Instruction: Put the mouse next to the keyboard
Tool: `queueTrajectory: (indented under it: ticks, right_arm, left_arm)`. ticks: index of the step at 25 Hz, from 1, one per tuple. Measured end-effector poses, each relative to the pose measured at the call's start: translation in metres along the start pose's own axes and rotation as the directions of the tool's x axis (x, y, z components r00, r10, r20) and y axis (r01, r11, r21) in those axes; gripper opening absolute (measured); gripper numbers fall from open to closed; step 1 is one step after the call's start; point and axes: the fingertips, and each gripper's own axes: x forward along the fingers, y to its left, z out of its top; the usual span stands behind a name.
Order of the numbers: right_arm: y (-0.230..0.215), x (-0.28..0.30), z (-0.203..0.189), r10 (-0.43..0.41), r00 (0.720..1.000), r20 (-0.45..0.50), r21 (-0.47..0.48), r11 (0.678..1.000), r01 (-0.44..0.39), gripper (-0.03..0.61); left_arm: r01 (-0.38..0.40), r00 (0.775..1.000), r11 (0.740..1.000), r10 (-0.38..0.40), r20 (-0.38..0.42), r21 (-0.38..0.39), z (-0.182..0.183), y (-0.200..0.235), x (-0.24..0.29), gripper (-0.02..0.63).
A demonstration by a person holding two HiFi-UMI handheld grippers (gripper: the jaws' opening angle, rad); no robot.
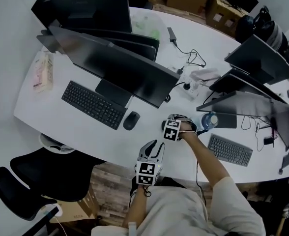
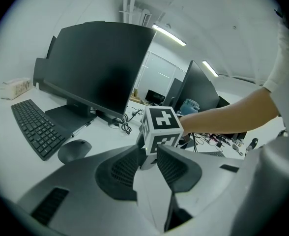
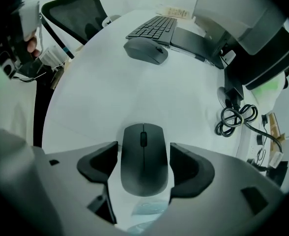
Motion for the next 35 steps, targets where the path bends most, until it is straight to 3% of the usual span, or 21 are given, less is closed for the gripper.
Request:
queueTrajectory:
  ticks: [3, 7, 11, 15, 21, 27, 35]
  right_arm:
    - [0.003, 0.0, 0.0, 0.016, 1.0, 0.005, 0.021, 1.0, -0.016, 0.3]
    - [0.001, -0.001, 0.001, -0.001, 1.0, 0.018, 0.1, 0.995, -0.001, 0.291]
    - [0.008, -0.008, 0.008, -0.014, 0.995, 0.099, 0.192, 0.981, -0.005, 0.291]
    - [0.027, -0.017, 0.018, -0.059, 0.983, 0.176, 0.213, 0.977, 0.02, 0.291]
    - [0.059, -0.035, 0.005, -0.118, 0.961, 0.248, 0.299, 0.953, 0.04, 0.29]
    - [0.094, -0.056, -0.032, -0.182, 0.939, 0.292, 0.43, 0.902, 0.041, 0.29]
    - [0.16, -0.074, -0.118, -0.27, 0.914, 0.302, 0.59, 0.806, 0.043, 0.29]
  left_arm:
    - [0.003, 1.0, 1.0, -0.004, -0.011, -0.008, -0.003, 0.002, 0.0, 0.127]
    - [-0.001, 1.0, 1.0, 0.001, -0.013, -0.011, -0.004, 0.006, -0.003, 0.127]
    - [-0.01, 1.0, 1.0, 0.009, -0.01, -0.009, -0.004, 0.006, -0.011, 0.127]
    - [-0.036, 0.999, 0.999, 0.036, 0.002, -0.036, -0.005, 0.015, -0.021, 0.127]
    - [-0.042, 0.999, 0.999, 0.042, -0.001, -0.027, -0.007, 0.009, -0.025, 0.127]
    - [0.042, 0.999, 0.999, -0.042, -0.01, -0.002, -0.016, -0.04, -0.021, 0.127]
    - [0.167, 0.984, 0.984, -0.163, -0.071, 0.065, -0.053, -0.14, -0.023, 0.127]
